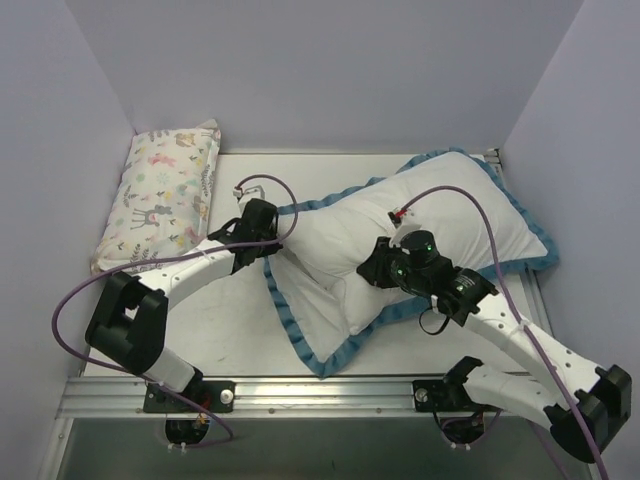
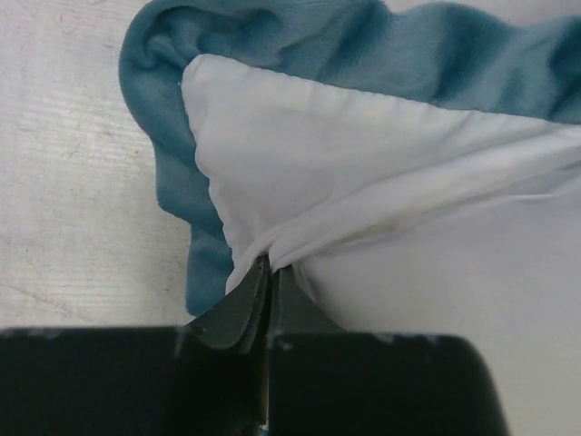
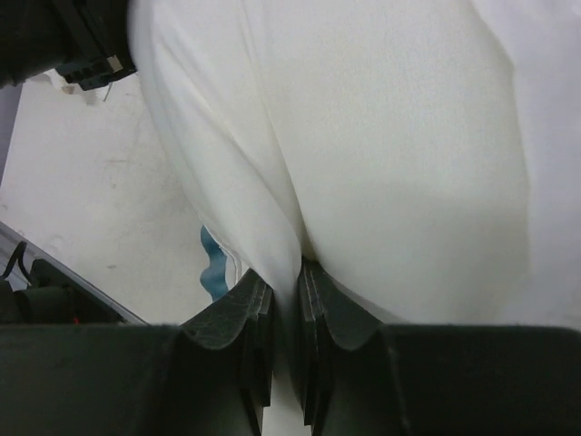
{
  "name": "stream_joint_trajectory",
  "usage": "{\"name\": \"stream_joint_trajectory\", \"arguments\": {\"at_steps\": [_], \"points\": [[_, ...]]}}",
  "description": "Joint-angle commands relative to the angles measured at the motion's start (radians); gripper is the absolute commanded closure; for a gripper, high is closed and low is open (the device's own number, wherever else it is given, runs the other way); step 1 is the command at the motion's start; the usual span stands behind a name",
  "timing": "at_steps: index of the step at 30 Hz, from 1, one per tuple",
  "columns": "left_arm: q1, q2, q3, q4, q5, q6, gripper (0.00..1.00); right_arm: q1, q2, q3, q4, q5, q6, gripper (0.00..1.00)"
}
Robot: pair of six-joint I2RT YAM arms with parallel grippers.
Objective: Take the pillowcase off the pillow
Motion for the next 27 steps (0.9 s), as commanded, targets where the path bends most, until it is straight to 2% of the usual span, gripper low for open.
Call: {"name": "stream_joint_trajectory", "arguments": {"at_steps": [1,6,8,9,10,13,15,16,19,22,23,25,26,27], "points": [[0.106,0.05,-0.031,0.014,-0.183,0.001,1.0,-0.062,-0.116,0.042,-0.209,0.02,-0.015,1.0],[0.146,0.062,-0.071,0.152,-0.101,-0.013,1.0,-0.076,-0.173,0.099,-0.275,0.0,-0.026,1.0],[0.156,0.058,-0.111,0.247,0.02,0.003,1.0,-0.078,-0.178,0.107,-0.274,-0.023,-0.017,1.0],[0.158,0.058,-0.125,0.389,0.075,0.016,0.95,-0.078,-0.175,0.113,-0.271,-0.034,-0.006,1.0],[0.161,0.073,-0.137,0.449,0.197,0.021,0.9,-0.079,-0.169,0.12,-0.265,-0.064,0.0,1.0],[0.153,0.131,-0.061,0.525,0.345,0.01,0.77,-0.078,-0.129,0.142,-0.226,-0.112,0.017,1.0],[0.15,0.13,-0.039,0.525,0.368,0.001,0.65,-0.075,-0.09,0.176,-0.225,-0.129,0.013,1.0],[0.15,0.118,-0.033,0.519,0.368,0.001,0.49,-0.073,-0.081,0.186,-0.226,-0.124,0.002,1.0],[0.155,0.044,-0.028,0.465,0.344,0.018,0.29,-0.07,-0.051,0.2,-0.228,-0.11,-0.021,1.0],[0.16,-0.039,-0.022,0.383,0.319,0.029,0.23,-0.027,0.008,0.238,-0.26,-0.058,-0.07,1.0],[0.16,-0.062,-0.022,0.335,0.313,0.024,0.21,-0.001,0.022,0.252,-0.277,0.018,-0.084,0.86],[0.16,-0.132,-0.025,0.284,0.284,0.018,0.2,0.11,0.069,0.3,-0.291,0.127,-0.113,0.67],[0.16,-0.155,-0.025,0.217,0.272,0.003,0.18,0.141,0.089,0.32,-0.306,0.165,-0.14,0.49],[0.16,-0.2,-0.03,0.185,0.25,-0.008,0.18,0.173,0.11,0.359,-0.311,0.23,-0.154,0.42]]}}
